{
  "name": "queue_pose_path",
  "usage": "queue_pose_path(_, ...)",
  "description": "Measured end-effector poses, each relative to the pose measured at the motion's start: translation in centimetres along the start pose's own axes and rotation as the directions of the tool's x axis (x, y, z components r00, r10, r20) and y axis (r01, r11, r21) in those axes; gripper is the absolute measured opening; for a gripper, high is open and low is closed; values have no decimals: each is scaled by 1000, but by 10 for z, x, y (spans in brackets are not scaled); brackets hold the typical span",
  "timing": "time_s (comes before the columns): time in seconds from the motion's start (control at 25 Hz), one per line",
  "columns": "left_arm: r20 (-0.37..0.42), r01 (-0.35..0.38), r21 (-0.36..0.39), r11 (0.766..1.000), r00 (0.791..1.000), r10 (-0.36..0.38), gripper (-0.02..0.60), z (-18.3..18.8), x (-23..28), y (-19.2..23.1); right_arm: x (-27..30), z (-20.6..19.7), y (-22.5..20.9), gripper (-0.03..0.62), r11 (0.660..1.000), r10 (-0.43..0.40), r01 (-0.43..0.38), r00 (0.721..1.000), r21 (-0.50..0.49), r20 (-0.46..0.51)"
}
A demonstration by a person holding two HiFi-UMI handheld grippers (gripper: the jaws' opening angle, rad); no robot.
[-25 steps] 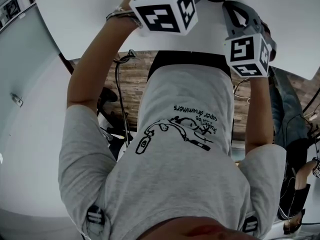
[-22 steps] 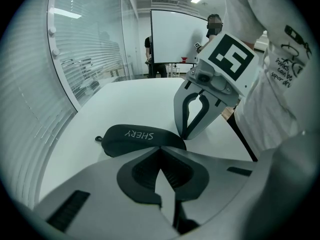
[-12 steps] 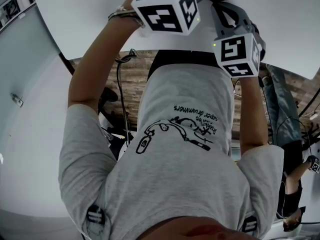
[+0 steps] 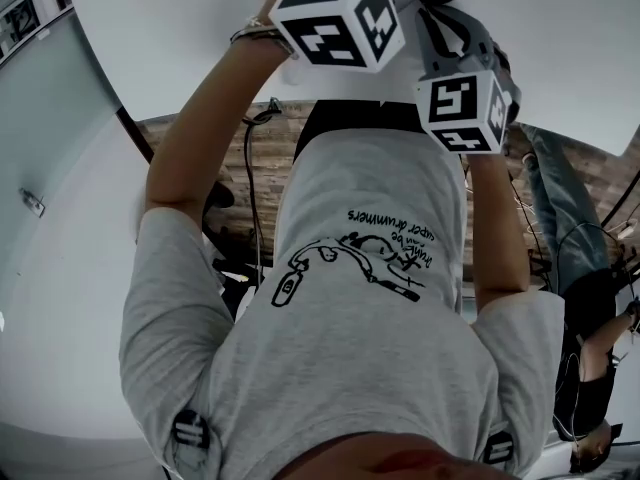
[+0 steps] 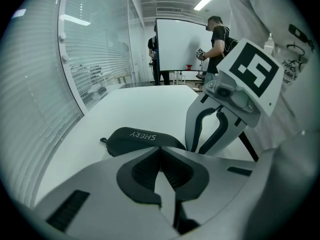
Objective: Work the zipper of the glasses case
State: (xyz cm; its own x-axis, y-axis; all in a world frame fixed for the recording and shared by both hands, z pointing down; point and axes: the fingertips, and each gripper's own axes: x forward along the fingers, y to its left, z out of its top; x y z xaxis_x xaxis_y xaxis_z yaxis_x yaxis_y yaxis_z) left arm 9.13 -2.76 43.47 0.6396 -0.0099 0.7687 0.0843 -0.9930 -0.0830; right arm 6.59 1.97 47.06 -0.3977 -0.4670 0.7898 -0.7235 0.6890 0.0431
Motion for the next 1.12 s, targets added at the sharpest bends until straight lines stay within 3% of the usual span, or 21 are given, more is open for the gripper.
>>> queue_pose_path(0.32, 123, -142, -151, 978, 979, 161, 21, -1, -57, 9, -13, 25, -8, 46, 998, -60, 60, 998, -3, 26)
queue_pose_path(0.52, 175, -197, -244, 950, 954, 243, 21, 7, -98, -5, -32, 35, -7, 72, 998, -67, 67, 997, -4, 38)
queue_pose_path(0.72, 205, -225, -334, 915, 931, 303, 21, 18, -129, -38, -73, 45, 4, 51, 996, -90, 89, 993, 18, 83)
queue_pose_path(0.92, 281, -269, -418, 868, 870, 405, 21, 37, -174, -50, -118, 79, 7, 32, 992, -127, 121, 975, 44, 184)
queue_pose_path(1.12, 348, -303, -518, 800, 779, 521, 21, 53, -239, -53, -171, 127, 17, 18, 986, -156, 131, 941, 102, 300)
